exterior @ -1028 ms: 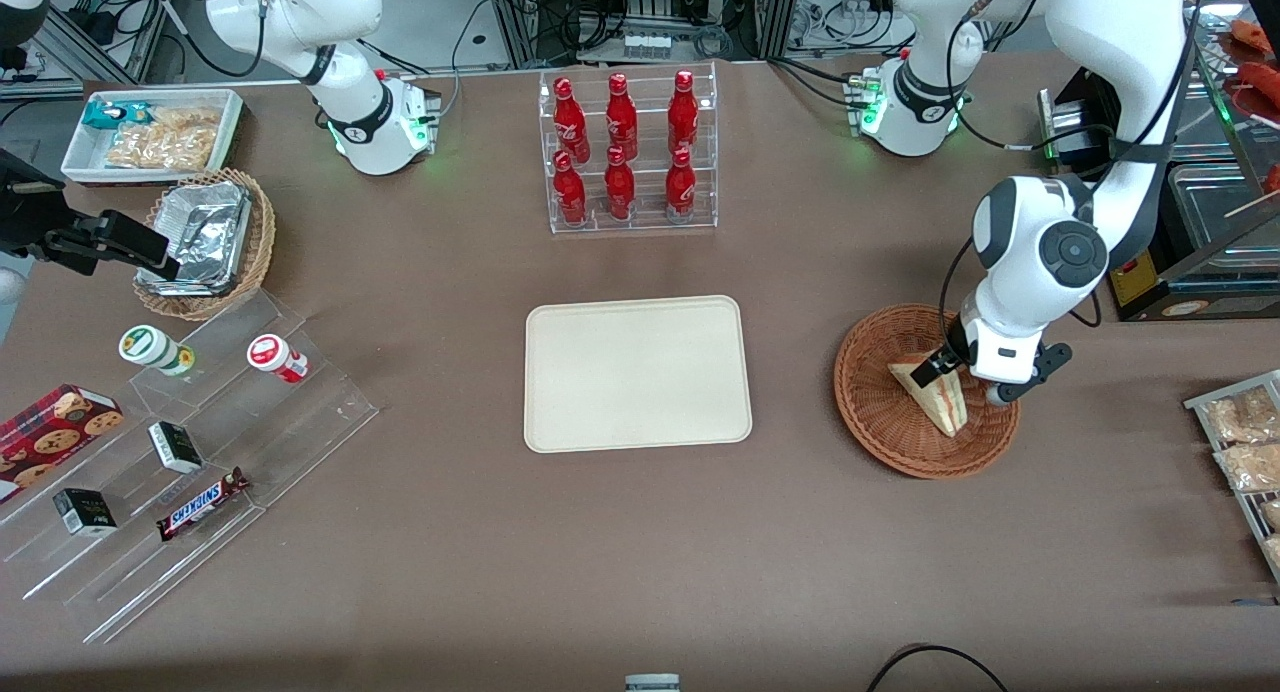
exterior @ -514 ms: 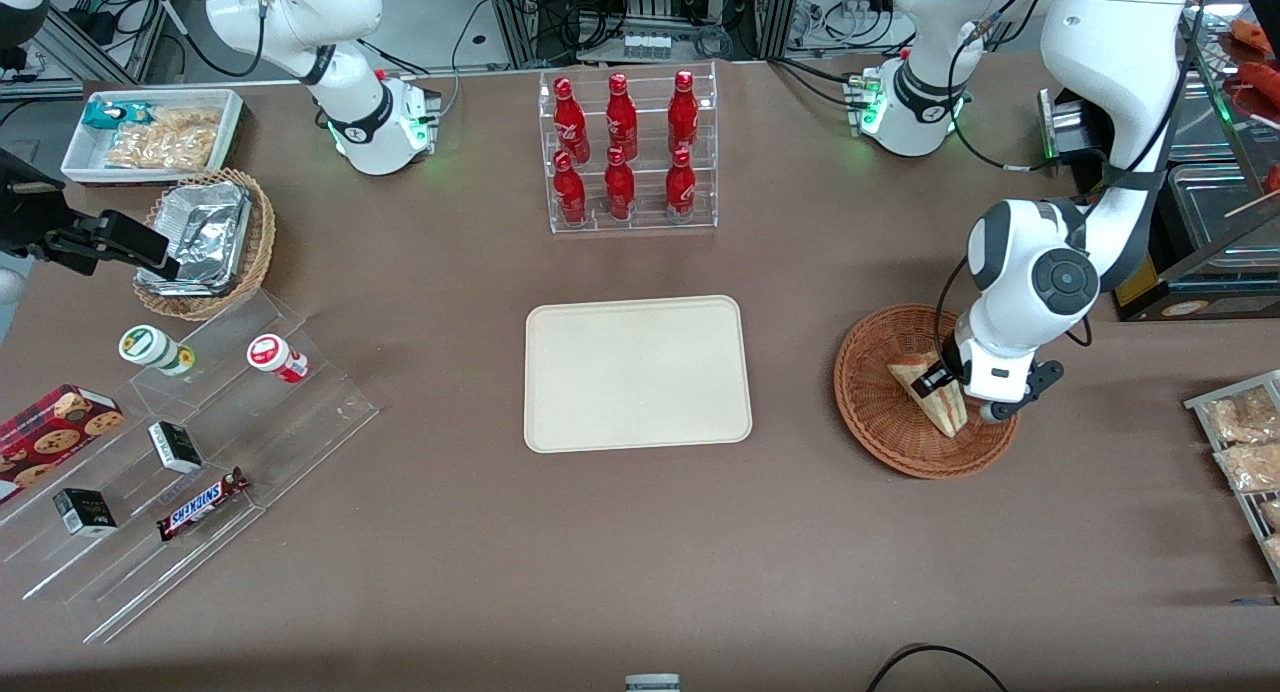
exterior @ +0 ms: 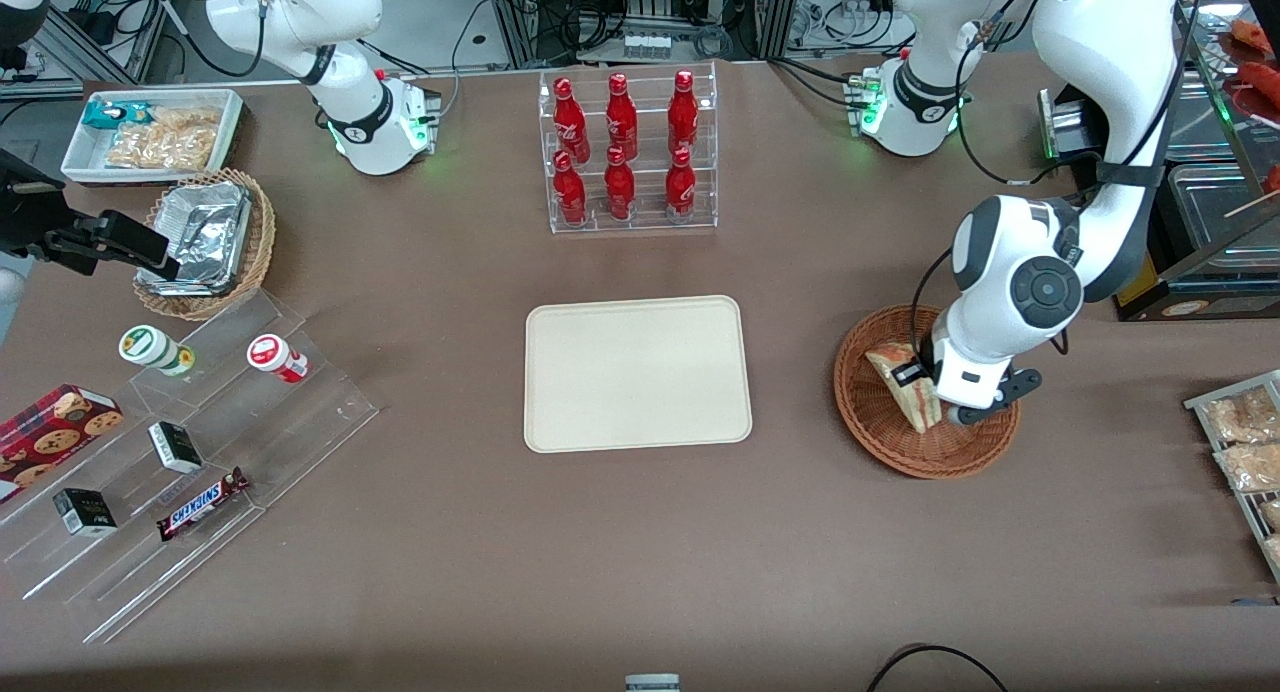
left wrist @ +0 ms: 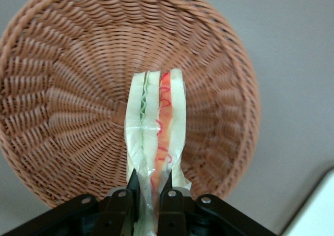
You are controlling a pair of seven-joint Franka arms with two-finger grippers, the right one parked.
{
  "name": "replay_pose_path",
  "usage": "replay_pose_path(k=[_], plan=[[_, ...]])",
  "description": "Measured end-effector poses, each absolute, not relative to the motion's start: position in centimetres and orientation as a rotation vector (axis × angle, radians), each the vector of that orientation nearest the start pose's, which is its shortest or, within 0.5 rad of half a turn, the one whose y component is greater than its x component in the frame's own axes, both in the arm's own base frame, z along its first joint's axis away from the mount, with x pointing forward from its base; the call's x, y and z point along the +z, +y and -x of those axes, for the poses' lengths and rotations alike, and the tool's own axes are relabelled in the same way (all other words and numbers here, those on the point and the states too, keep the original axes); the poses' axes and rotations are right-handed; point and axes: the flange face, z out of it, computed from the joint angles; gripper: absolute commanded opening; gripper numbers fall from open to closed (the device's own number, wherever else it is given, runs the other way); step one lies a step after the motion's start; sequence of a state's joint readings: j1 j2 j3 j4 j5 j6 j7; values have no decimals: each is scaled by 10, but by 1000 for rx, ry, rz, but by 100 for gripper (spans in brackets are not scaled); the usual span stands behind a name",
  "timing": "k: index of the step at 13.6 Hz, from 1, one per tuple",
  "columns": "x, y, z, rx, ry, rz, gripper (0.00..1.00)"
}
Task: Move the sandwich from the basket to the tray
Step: 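Lift the sandwich and carry it toward the cream tray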
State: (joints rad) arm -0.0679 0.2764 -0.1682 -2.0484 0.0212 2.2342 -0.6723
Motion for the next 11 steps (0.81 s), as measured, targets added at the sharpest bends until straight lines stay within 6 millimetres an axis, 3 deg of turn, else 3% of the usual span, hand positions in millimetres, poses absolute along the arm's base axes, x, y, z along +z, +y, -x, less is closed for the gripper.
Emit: replay_pose_path(k=[4, 7, 11], plan=[[330, -188, -561, 235, -278, 3107, 6], [341, -244, -552, 226, -171, 3144, 6], [335, -316, -541, 237, -135, 3166, 6]])
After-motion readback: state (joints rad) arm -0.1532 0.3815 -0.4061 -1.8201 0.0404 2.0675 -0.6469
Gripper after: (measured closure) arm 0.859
